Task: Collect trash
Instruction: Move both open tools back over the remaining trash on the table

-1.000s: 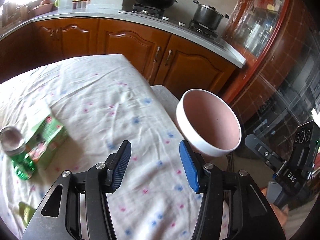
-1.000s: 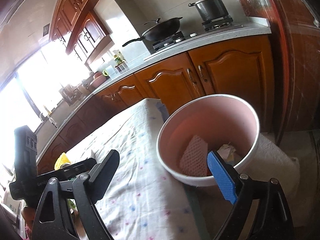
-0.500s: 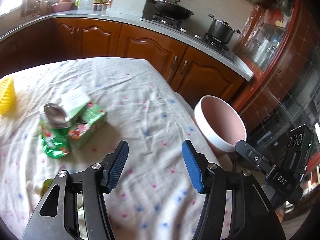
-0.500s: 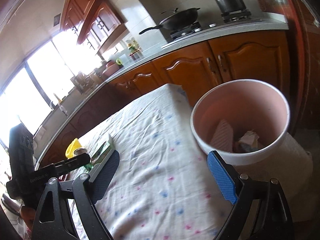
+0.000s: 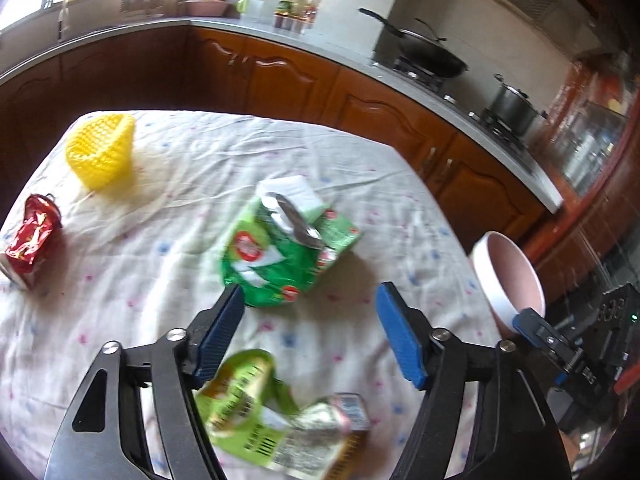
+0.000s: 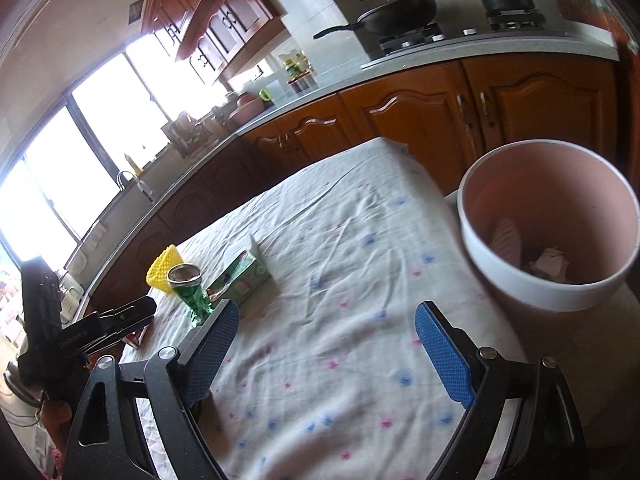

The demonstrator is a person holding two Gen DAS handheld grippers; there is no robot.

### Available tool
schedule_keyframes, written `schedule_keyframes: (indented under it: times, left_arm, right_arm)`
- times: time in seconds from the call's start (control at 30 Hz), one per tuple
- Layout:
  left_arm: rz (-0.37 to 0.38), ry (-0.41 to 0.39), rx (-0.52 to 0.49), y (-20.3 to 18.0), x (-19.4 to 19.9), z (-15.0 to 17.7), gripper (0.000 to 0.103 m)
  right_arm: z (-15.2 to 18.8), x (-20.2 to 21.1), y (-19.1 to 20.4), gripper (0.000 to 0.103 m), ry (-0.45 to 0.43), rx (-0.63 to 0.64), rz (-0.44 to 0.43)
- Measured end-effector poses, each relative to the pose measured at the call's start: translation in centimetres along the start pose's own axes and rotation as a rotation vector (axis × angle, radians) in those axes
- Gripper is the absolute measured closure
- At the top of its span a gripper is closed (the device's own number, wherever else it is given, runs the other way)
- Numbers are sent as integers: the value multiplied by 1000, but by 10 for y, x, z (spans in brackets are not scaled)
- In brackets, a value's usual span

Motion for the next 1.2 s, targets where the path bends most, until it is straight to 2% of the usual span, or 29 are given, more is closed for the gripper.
schedule_keyframes:
  times: [0.33,0.47,0.6,0.67,0.73,0.83,1.0,1.07,1.2]
  left_arm:
    - [-61,41,-1,5,-33,-16,25]
    - [-113,49,-3,7,-47,-24,25]
    - [-121,57,16,17,-54,-29,25]
    - [-97,55,34,24,-52,-31,30]
    - [-76,52,42,30,-50,-33,48]
    - [-59,49,47,39,-47,-38,62]
    - [-32,32,35,51,-38,-39,71]
    - [-29,31,36,58,-35,-38,71]
    - [-3,32,61,76,-29,-34,71]
  right_arm:
    - [-11,-23,26,12,27,48,-30]
    - [-18,-33,30,12,38,49,-38]
    - [-23,-41,33,12,50,52,-39]
    - [-25,-47,34,12,58,55,-45]
    - [-28,-54,37,12,68,60,-46]
    - [-31,-69,45,12,96,72,-66]
    - [-36,-99,67,14,150,105,-87]
    - [-38,-110,77,20,171,120,-93]
    - [-38,-129,94,22,211,134,-97]
Point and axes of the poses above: each gripper's, at about its wrist camera, not at the fingertips, and x roughly against the way its jaws point, y to its left, z to its underside, the point moved 5 cm from there along -x, roughly the way its jaws point, and after that the axes turned 15 degrees about y, right-handed, at the moved point
